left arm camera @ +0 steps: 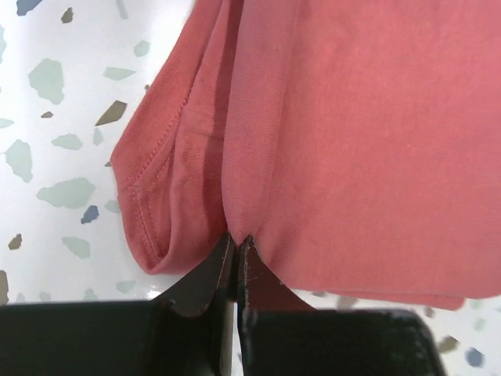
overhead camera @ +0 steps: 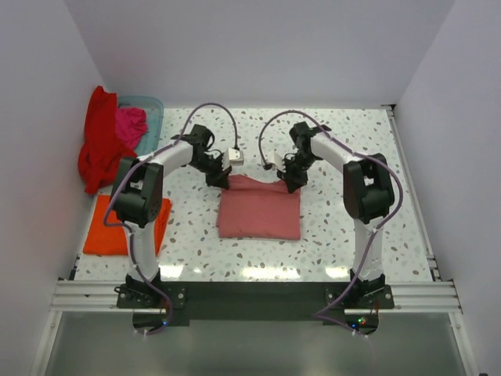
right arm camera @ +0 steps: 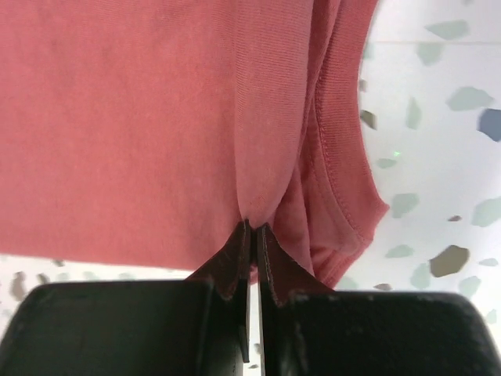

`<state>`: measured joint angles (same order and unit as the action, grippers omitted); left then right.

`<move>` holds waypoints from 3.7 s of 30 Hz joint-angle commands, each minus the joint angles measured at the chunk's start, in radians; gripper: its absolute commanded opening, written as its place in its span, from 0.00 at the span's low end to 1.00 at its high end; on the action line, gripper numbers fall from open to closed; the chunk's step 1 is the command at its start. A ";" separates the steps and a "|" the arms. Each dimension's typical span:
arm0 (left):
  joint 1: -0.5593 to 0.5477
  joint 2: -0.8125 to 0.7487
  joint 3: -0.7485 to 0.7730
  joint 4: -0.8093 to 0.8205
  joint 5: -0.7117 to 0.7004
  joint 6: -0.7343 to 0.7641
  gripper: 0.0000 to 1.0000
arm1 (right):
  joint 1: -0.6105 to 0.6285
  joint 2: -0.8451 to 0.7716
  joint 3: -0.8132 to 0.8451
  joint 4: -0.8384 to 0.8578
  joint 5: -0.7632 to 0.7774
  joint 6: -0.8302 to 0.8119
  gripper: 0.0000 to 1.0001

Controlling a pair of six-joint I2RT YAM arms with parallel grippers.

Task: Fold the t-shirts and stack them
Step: Fold the tshirt

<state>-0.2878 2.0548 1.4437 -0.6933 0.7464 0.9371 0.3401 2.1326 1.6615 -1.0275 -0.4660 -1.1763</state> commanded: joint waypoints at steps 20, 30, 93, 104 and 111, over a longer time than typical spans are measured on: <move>0.078 0.047 0.228 0.237 -0.002 -0.346 0.55 | -0.084 0.001 0.193 0.196 0.102 0.232 0.58; 0.108 -0.295 -0.158 0.512 0.042 -0.653 0.52 | -0.104 -0.232 0.026 0.256 -0.038 0.748 0.49; -0.312 -0.196 -0.302 0.356 0.051 -0.121 0.21 | 0.016 -0.129 -0.170 0.262 -0.364 0.810 0.21; -0.422 -0.507 -0.615 0.633 -0.130 -0.046 0.00 | 0.037 -0.037 -0.106 0.268 -0.493 0.886 0.15; -0.516 -0.602 -0.766 0.745 -0.291 0.023 0.00 | 0.083 0.001 -0.063 0.150 -0.580 0.801 0.15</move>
<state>-0.7780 1.4933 0.7200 -0.0555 0.5354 0.9020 0.3943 2.1159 1.5490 -0.8093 -0.9459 -0.3210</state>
